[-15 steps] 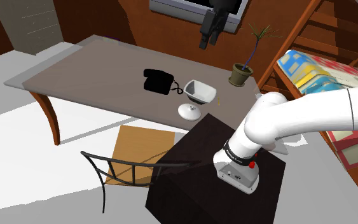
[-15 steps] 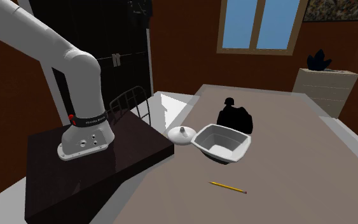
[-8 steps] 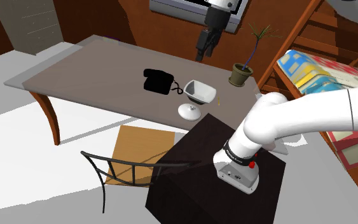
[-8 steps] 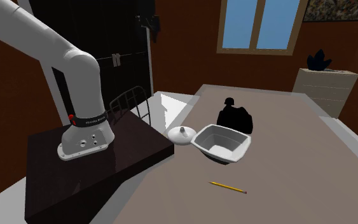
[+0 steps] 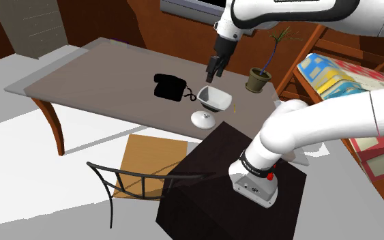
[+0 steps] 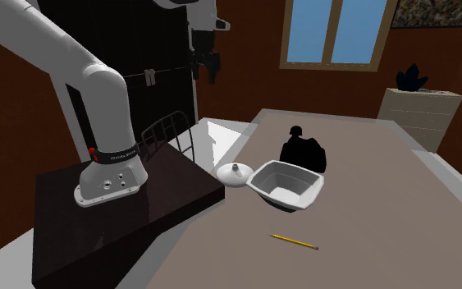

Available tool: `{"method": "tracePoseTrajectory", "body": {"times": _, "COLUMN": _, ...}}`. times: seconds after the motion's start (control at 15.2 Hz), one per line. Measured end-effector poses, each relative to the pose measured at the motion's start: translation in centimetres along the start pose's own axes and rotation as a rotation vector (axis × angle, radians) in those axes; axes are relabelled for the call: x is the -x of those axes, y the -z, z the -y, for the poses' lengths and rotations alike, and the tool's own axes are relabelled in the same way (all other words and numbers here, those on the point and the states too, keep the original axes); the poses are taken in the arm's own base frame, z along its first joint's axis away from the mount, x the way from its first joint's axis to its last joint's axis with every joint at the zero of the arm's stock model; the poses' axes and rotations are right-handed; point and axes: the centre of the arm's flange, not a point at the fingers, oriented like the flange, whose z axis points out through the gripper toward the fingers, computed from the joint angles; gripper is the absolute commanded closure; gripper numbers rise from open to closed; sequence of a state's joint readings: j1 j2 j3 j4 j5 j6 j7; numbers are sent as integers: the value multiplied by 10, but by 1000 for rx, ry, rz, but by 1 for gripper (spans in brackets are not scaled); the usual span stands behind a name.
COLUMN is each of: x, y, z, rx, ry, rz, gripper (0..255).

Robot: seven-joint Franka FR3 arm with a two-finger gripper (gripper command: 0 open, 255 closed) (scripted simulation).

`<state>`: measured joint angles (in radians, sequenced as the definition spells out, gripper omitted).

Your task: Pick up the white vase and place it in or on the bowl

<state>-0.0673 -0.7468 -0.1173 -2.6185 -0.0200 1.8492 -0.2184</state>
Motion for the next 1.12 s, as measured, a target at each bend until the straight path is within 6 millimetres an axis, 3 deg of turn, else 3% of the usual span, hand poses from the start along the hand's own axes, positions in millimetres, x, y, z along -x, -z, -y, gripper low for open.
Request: {"method": "tracePoseTrajectory", "body": {"times": 1.12, "x": -27, "y": -185, "z": -122, "rx": -2, "ry": -58, "rz": 5, "gripper": 0}}
